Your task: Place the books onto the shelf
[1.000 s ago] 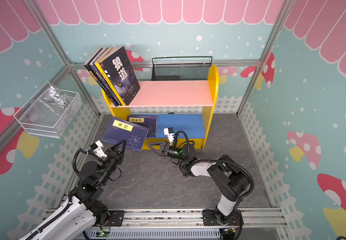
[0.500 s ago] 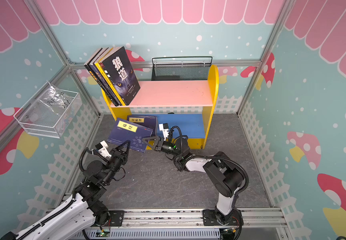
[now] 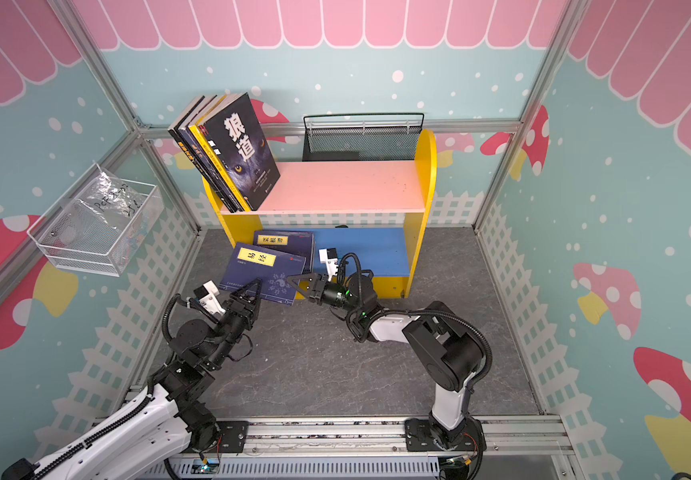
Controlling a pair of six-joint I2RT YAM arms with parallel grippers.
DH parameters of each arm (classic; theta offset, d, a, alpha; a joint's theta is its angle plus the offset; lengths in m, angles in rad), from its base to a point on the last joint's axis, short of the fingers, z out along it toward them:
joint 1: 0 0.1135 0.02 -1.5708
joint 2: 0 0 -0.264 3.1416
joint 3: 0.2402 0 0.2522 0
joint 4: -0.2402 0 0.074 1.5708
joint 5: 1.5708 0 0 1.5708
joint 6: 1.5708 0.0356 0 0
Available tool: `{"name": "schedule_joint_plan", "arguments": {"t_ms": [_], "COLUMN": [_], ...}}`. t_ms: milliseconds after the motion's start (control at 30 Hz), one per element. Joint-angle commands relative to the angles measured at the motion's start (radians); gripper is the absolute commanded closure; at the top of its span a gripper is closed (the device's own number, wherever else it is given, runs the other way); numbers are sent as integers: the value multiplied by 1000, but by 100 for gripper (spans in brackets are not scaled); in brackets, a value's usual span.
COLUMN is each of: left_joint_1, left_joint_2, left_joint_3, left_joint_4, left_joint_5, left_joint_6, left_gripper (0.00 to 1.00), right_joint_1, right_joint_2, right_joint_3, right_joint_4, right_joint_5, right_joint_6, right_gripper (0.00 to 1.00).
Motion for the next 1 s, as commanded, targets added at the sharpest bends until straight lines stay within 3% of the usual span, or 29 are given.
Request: {"name": "schedule_joint_plan", "arguments": {"t_ms": [0, 167, 333, 500, 633, 967], "left_joint_1": [9, 115, 169, 170, 170, 170], "left_joint_2": [-59, -208, -343, -439, -445, -419], "left_joint_3": [60, 232, 318, 306, 281, 255], "left_joint_4": [-128, -685, -982, -1045, -1028, -977], "left_joint_5": [-3, -58, -161, -229, -222, -182], "left_joint_6": [54, 250, 344, 331, 305, 285], "left_gripper": [28, 16, 13, 13, 13, 13], "right_joint_1": [-40, -97, -148, -182, -199, -208], "right_joint_2": [1, -5, 5, -1, 13, 181], "right_joint_3": [37, 98, 172, 244, 276, 363], "right_joint_4": [-13, -202, -326, -461, -459, -203], "right_joint_5": [-11, -96, -151, -156, -137, -140], "right_joint_6": [9, -72, -121, -193, -164, 114], "right_gripper": [84, 85, 85, 86, 86, 86]}}
